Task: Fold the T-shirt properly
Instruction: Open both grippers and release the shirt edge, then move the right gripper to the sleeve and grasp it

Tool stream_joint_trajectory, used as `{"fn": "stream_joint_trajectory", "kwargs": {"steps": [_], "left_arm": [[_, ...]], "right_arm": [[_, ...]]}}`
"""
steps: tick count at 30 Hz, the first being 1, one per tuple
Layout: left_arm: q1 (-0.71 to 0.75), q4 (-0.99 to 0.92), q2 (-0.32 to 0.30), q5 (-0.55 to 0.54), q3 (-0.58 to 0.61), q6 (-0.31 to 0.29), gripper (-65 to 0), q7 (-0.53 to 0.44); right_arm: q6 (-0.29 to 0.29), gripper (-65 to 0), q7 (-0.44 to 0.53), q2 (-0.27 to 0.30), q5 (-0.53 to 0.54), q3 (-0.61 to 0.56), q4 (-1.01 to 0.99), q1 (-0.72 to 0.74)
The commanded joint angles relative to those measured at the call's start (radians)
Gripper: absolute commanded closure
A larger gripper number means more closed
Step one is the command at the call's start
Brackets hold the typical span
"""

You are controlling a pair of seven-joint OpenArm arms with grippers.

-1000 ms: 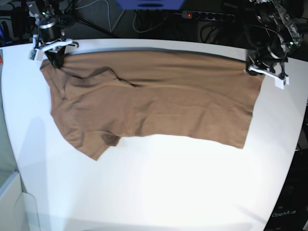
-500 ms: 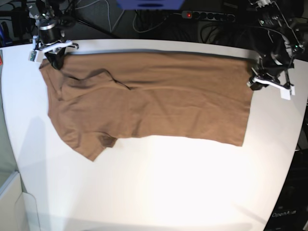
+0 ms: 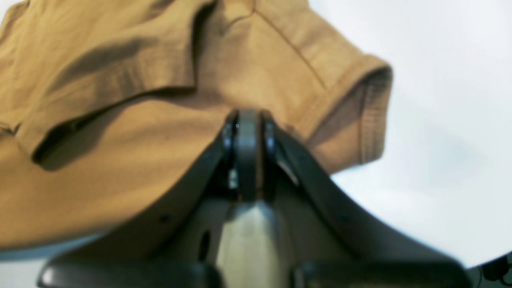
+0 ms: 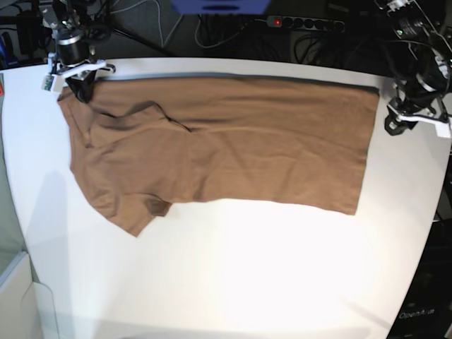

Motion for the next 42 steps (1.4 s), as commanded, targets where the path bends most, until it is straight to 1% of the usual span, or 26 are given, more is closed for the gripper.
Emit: {"fn": "stream_joint_trajectory", "kwargs": {"steps": [1, 7, 10, 12, 15, 17, 25, 29, 31, 33, 35, 36, 37, 39, 41, 42], "left_arm": [[-0.005, 0.023, -0.020, -0.034, 0.000, -0.007, -26.1, -0.012], [-0.045, 0.018, -0.100, -0.194, 0.003, -0.007, -26.9, -0.012], [-0.058, 0.021, -0.129, -0.243, 0.003, -0.007, -26.9, -0.012], [-0.059, 0.013, -0.146, -0.252, 0.003, -0.007, -26.9, -0.012], [-0.059, 0.012, -0.146, -0.249, 0.003, -0.007, -26.9, -0.012], [-0.077, 0.003, -0.146, -0.248, 0.003, -0.006, -26.9, -0.014], [-0.091, -0.010, -0.147, -0.248, 0.003, -0.006, -26.9, -0.012], [-0.094, -0.010, -0.149, -0.248, 0.003, -0.006, -27.1, -0.015], [-0.114, -0.010, -0.157, -0.246, 0.003, -0.004, -27.2, -0.017], [-0.128, -0.011, -0.161, -0.246, 0.003, 0.002, -27.2, -0.012], [-0.137, -0.011, -0.161, -0.246, 0.003, 0.002, -27.2, -0.012], [-0.142, -0.011, -0.161, -0.246, 0.004, 0.004, -27.3, -0.012], [-0.143, -0.011, -0.160, -0.246, 0.011, 0.004, -27.3, -0.012], [-0.150, -0.011, -0.161, -0.246, 0.037, 0.004, -27.3, -0.012], [-0.150, -0.011, -0.161, -0.246, 0.050, 0.004, -27.3, -0.012], [-0.148, -0.011, -0.161, -0.246, 0.054, 0.004, -27.3, -0.012]], "right_arm": [[-0.023, -1.9, -0.145, 0.000, 0.014, -0.012, -0.020, -0.021], [-0.022, -1.9, -0.146, 0.001, 0.014, -0.013, -0.019, -0.012], [-0.022, -2.0, -0.131, 0.006, 0.012, -0.009, 0.010, -0.018], [-0.022, -2.0, -0.106, 0.016, -0.014, -0.007, 0.055, -0.038], [-0.028, -2.5, -0.062, 0.024, -0.097, -0.004, 0.124, -0.060], [-0.028, -2.8, -0.056, 0.024, -0.133, -0.003, 0.151, -0.057], [-0.028, -2.9, -0.067, 0.027, -0.147, -0.004, 0.182, -0.014], [-0.022, -3.3, -0.071, 0.102, -0.147, -0.012, 0.205, 0.034], [-0.020, -8.3, -0.086, 0.141, -0.147, -0.013, 0.227, 0.071], [-0.013, -17.0, -0.151, 0.182, -0.144, -0.012, 0.256, 0.138], [0.041, -25.8, -0.251, 0.199, -0.143, -0.004, 0.265, 0.226], [0.084, -28.1, -0.307, 0.201, -0.143, -0.004, 0.263, 0.276], [0.144, -29.6, -0.370, 0.199, -0.143, -0.007, 0.250, 0.339], [0.257, -29.5, -0.492, 0.181, -0.143, -0.003, 0.193, 0.457], [0.356, -29.3, -0.596, 0.125, -0.146, -0.003, 0.107, 0.579], [0.399, -29.3, -0.637, 0.108, -0.147, -0.003, 0.056, 0.637]]}}
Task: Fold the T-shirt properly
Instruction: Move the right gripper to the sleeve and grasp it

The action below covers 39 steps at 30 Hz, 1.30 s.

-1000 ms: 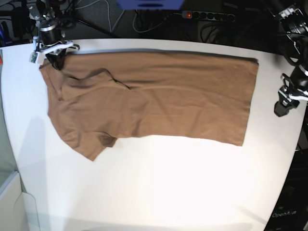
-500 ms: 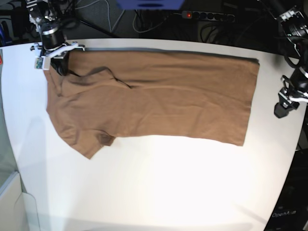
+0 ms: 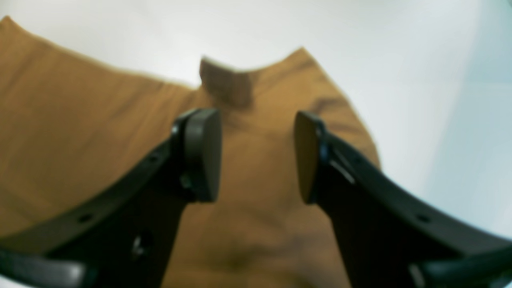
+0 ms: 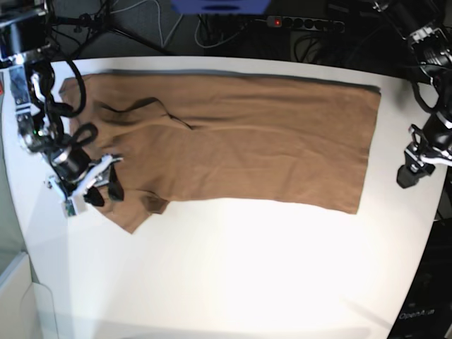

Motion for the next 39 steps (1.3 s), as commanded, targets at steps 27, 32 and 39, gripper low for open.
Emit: {"fn": "stream_joint_trajectory", "kwargs": {"steps": [27, 32, 39], "left_arm": [[0.037, 0.019, -0.017, -0.019, -0.006, -0.004, -27.3, -0.017], [0.049, 0.019, -0.017, -0.019, -0.006, -0.004, -27.3, -0.017], [0.054, 0.027, -0.017, -0.019, -0.006, -0.004, -27.3, -0.017]], "right_arm": [[0.356, -30.2, 0.239, -0.042, 0.006, -0.280, -0.916, 0.620], [0.385, -30.2, 0.314, -0.065, 0.006, -0.349, -1.036, 0.673], [0.389, -30.2, 0.394, -0.116, 0.006, -0.402, -1.160, 0.699]]}}
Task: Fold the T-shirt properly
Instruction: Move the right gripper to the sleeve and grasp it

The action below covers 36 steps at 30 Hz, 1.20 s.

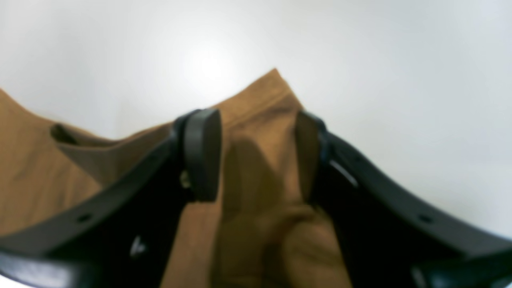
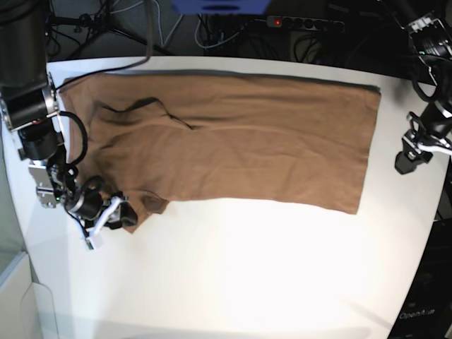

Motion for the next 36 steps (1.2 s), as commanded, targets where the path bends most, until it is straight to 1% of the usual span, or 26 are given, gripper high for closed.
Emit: {"fn": "stream_joint_trajectory", "kwargs": {"steps": [1, 7, 12, 19, 27, 30, 36], "left_arm": [[-0.009, 0.021, -0.017, -0.020, -0.004, -0.006, -27.3, -0.017], [-0.009, 0.022, -0.017, -0.020, -0.004, -0.006, -27.3, -0.017], [-0.009, 0.015, -0.017, -0.020, -0.004, -0.006, -27.3, -0.017], [-0.009, 0.015, -0.016, -0.020, -0.004, -0.006, -27.3, -0.017], [0.003, 0.015, -0.014, -0.020, -0.004, -0.006, -27.3, -0.017], [0.003, 0.021, -0.014, -0.020, -0.004, -0.006, -27.3, -0.017], [0.003, 0.022, -0.014, -0.020, -0.004, -0.006, -27.3, -0.017]], "right_arm": [[0.010, -30.2, 0.009, 0.002, 0.006, 0.002, 0.005, 0.031], [0.010, -29.9, 0.014, -0.001, 0.006, 0.002, 0.008, 0.030], [0.010, -30.2, 0.016, 0.020, 0.006, 0.002, 0.010, 0.053], [0.010, -30.2, 0.019, 0.032, 0.006, 0.002, 0.004, 0.076], [0.010, -30.3, 0.020, 0.031, 0.006, 0.002, 0.002, 0.071], [0.007, -30.3, 0.055, 0.031, 0.006, 0.002, -0.001, 0.066], [0.007, -30.3, 0.114, 0.014, 0.006, 0.002, -0.113, 0.069]]}}
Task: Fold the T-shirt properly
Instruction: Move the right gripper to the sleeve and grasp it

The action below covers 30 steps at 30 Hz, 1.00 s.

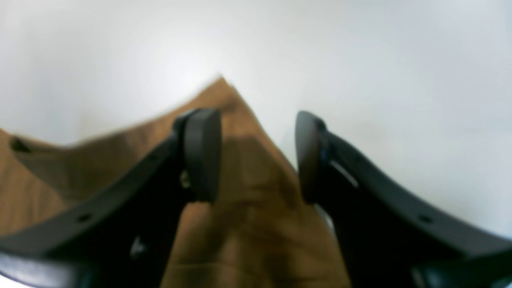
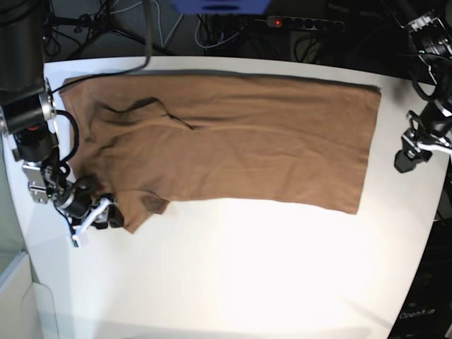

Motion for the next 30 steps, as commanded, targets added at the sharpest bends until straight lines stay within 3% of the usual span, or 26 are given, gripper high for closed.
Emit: {"fn": "stream_joint_trajectory", "kwargs": {"steps": [1, 10, 16, 19, 26, 30], "left_arm": [[-0.004, 0.022, -0.015, -0.020, -0.005, -0.006, -27.3, -0.016], [-0.009, 0.017, -0.015, -0.020, -0.003, -0.006, -27.3, -0.016], [-0.012, 0.013, -0.014, -0.020, -0.003, -0.006, -27.3, -0.016], [-0.012, 0.011, -0.014, -0.020, -0.003, -0.006, -27.3, -0.016], [-0.050, -0.007, -0.001, -0.017, -0.005, -0.006, -27.3, -0.027], [-0.113, -0.088, 0.000, 0.046, -0.005, -0.006, -27.3, -0.018]], "right_arm": [[0.008, -30.3, 0.010, 0.003, 0.005, 0.003, 0.008, 0.033], [0.011, -28.4, 0.012, -0.005, 0.005, 0.005, 0.015, -0.021], [0.011, -7.7, 0.015, -0.020, 0.005, -0.004, 0.015, -0.037], [0.011, -0.9, 0.016, -0.020, 0.005, -0.047, 0.015, -0.037], [0.007, -0.6, 0.102, -0.017, 0.007, -0.070, 0.010, -0.037], [0.007, -0.7, 0.133, -0.005, 0.007, -0.070, 0.008, -0.037]]}}
